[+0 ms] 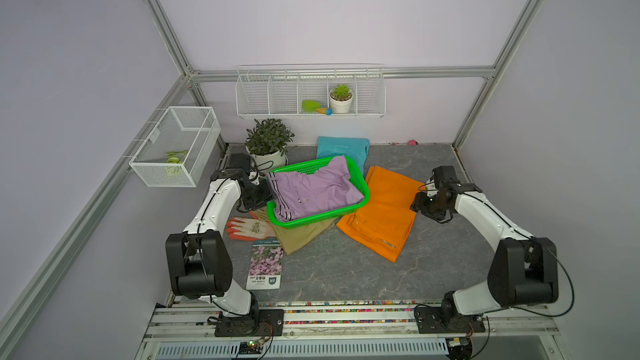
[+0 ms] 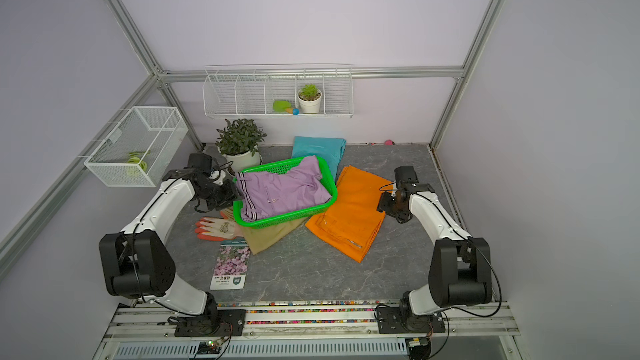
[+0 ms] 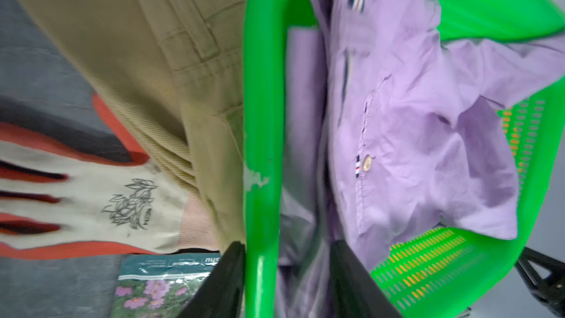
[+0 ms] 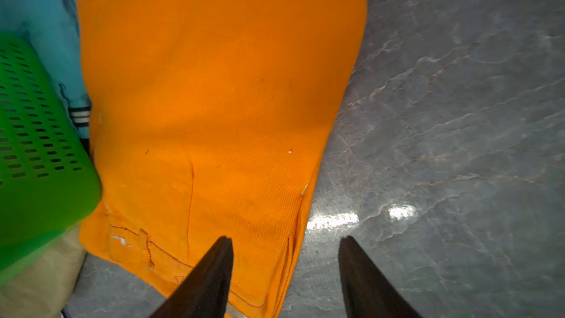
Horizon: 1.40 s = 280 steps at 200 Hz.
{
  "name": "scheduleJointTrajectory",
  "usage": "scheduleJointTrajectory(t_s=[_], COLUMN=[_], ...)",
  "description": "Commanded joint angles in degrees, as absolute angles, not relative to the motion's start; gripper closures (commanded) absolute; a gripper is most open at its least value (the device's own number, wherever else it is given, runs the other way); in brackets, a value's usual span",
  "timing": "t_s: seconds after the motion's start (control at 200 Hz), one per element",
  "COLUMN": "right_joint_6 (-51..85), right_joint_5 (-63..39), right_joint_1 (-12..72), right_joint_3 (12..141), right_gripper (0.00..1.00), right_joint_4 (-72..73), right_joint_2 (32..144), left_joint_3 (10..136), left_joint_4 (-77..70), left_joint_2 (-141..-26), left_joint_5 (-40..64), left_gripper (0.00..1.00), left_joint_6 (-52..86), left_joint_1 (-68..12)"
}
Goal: Put the folded long pants in the basket
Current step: Place the basket at the center of the board, then move the long pant to the center of the board.
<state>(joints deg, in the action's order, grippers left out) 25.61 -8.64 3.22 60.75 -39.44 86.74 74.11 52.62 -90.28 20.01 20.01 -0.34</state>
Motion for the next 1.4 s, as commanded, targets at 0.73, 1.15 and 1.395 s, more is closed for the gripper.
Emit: scheduleJointTrajectory(t_s=[0.73, 1.15, 1.395], right_joint_6=[34.0, 29.8, 28.6], right_joint_5=[-9.7, 4.1, -3.5], right_joint_1=[3.5, 2.7, 7.6], right_joint_3=[53.0, 49.2, 59.5], right_gripper=[0.63, 0.42, 0.54], right_joint_4=[-38.1, -40.5, -42.9], right_joint_2=[97.1, 74.3, 88.4], left_joint_3=[52.8, 51.4, 49.0], left_joint_4=[39.8, 29.6, 18.5], left_joint_2=[-65.1, -70.9, -77.1], left_joint_5=[28.5, 27.8, 26.3], left_gripper=[0.35, 0.33, 0.29], left_joint_6=[37.2, 44.1, 49.6], left_joint_1=[-35.9, -42.3, -46.7])
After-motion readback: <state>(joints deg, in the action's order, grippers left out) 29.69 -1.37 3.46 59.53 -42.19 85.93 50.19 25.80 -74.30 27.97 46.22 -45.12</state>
